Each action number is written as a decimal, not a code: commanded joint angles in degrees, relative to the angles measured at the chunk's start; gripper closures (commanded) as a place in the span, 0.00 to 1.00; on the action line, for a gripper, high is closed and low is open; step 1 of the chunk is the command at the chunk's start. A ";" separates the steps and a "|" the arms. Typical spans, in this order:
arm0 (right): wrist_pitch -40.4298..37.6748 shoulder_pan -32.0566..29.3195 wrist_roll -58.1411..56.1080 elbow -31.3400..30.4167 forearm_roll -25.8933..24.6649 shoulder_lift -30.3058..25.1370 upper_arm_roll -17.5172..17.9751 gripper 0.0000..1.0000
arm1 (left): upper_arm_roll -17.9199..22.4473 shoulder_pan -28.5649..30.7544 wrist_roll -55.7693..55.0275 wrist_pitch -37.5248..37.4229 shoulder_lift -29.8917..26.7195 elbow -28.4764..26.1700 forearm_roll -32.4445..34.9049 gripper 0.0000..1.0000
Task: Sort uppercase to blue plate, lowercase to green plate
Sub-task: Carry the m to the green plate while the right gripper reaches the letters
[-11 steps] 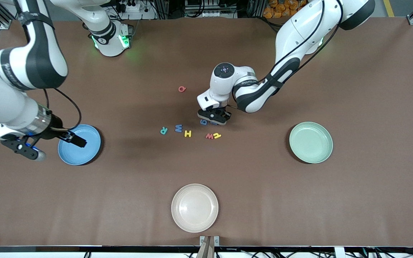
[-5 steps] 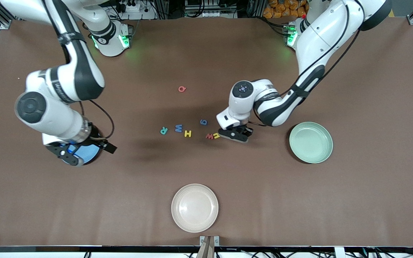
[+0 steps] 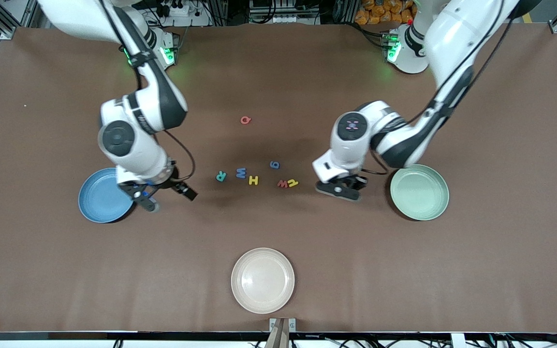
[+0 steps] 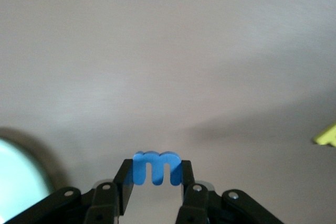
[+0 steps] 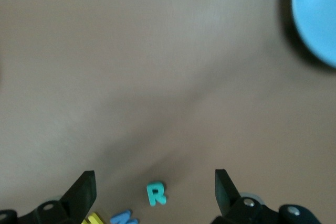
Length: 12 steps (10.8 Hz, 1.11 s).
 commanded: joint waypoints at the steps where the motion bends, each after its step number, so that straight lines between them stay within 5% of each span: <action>1: 1.75 1.88 3.60 -0.73 0.72 2.52 -0.30 0.00 | -0.53 5.32 3.64 -1.88 -4.75 -2.62 -2.68 1.00; 8: 17.67 6.36 8.71 -6.78 0.72 8.24 -0.30 0.00 | -0.18 20.97 11.63 -1.62 -7.13 -7.81 -5.23 1.00; 12: 20.29 8.65 8.88 -10.83 0.72 7.63 -0.30 0.00 | -0.18 25.03 13.05 6.64 -5.03 -12.38 -5.41 1.00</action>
